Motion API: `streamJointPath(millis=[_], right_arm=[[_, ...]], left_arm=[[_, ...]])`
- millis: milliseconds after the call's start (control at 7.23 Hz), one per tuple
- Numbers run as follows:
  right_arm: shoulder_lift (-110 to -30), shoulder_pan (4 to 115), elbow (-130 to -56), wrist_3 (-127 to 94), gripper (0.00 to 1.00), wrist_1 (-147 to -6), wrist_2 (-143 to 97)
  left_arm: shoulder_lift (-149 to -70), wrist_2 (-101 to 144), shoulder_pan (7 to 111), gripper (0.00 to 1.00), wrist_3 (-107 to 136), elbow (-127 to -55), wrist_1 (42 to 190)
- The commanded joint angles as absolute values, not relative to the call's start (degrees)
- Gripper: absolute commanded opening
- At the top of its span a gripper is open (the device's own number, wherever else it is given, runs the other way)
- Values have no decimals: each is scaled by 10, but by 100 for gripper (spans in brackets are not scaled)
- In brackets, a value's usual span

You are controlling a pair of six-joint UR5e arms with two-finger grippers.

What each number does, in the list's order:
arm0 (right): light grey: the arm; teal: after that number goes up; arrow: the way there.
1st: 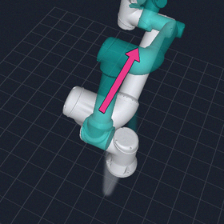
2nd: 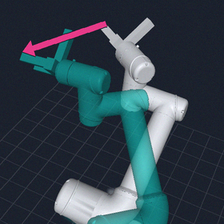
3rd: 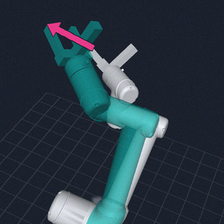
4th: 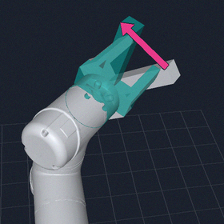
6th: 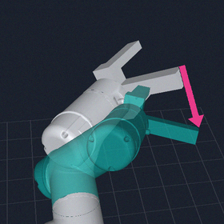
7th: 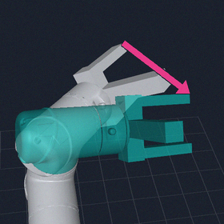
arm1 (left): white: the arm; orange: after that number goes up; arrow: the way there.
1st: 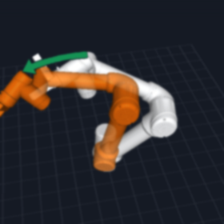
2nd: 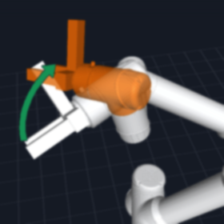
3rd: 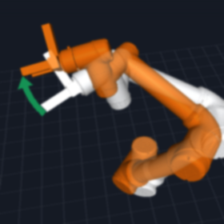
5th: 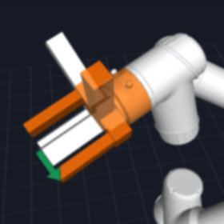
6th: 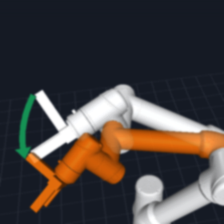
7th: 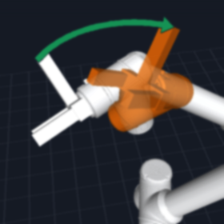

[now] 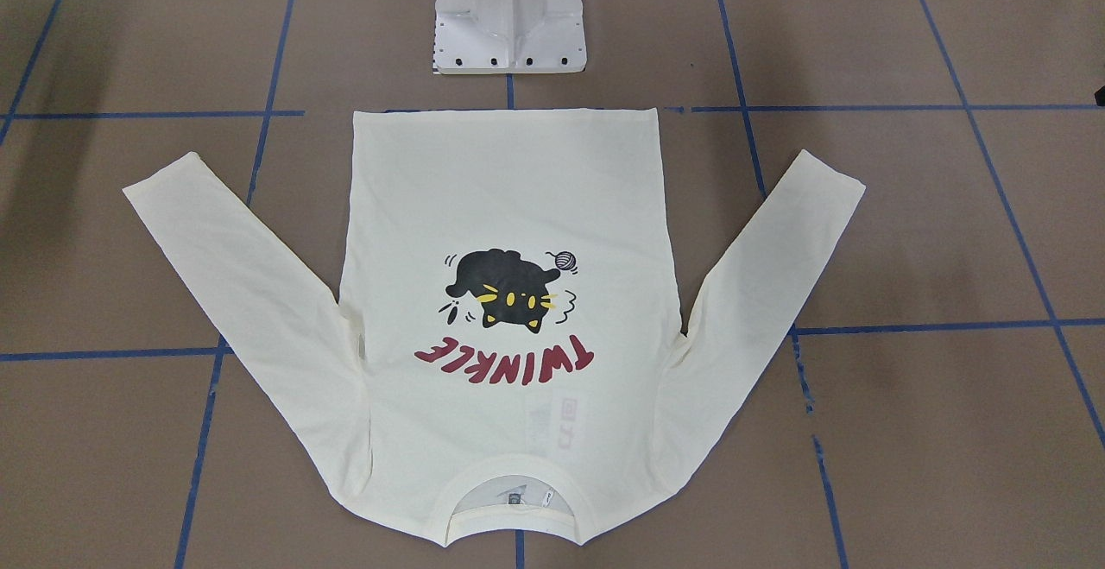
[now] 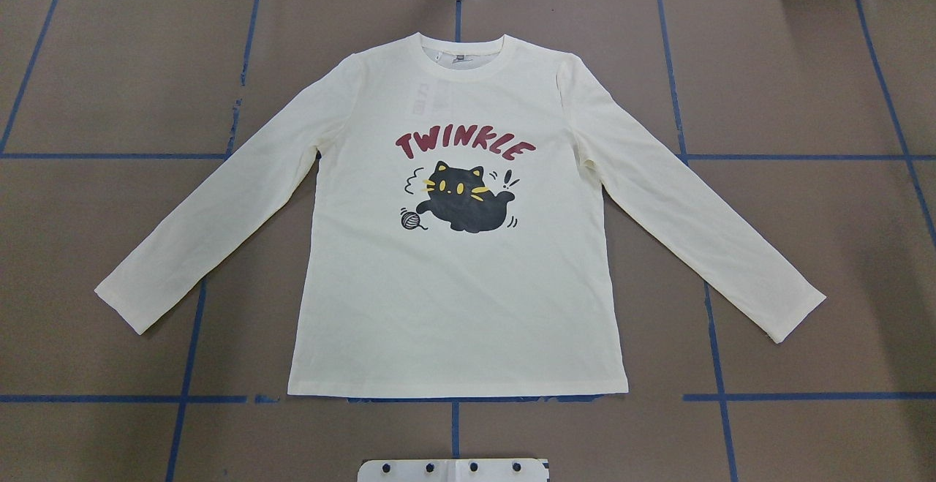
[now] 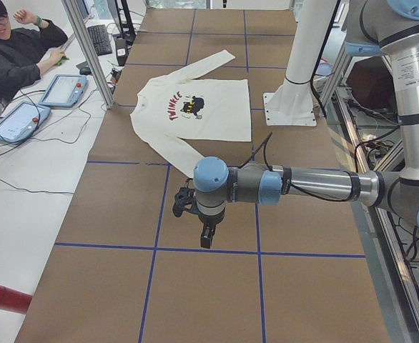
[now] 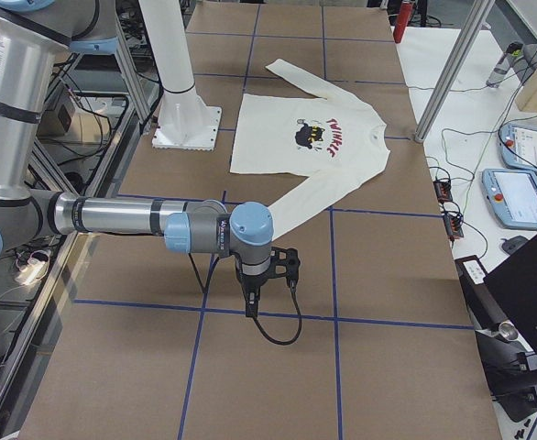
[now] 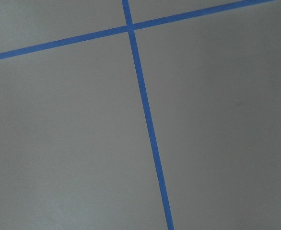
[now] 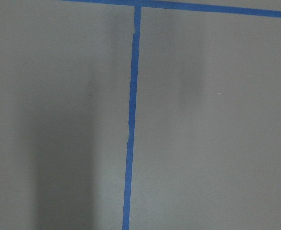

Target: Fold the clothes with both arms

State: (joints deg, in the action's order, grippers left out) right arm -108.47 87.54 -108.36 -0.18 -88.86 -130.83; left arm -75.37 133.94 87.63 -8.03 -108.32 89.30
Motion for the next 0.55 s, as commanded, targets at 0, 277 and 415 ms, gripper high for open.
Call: streamJointPath(millis=[0,277,415], right_arm=[[-1085,875,-1085,-1,100,-889,-1311],[-1080,875,-1090,-1,100,-888,-1314],[-1071,875,-1096,-3,100,-887,-1314]], left_arm=[[-760,1333,877,100,-82,-1092,899],[-762,1336,876,100,-83,-1102,903],[-765,1340,876,100,-83,-1113,930]])
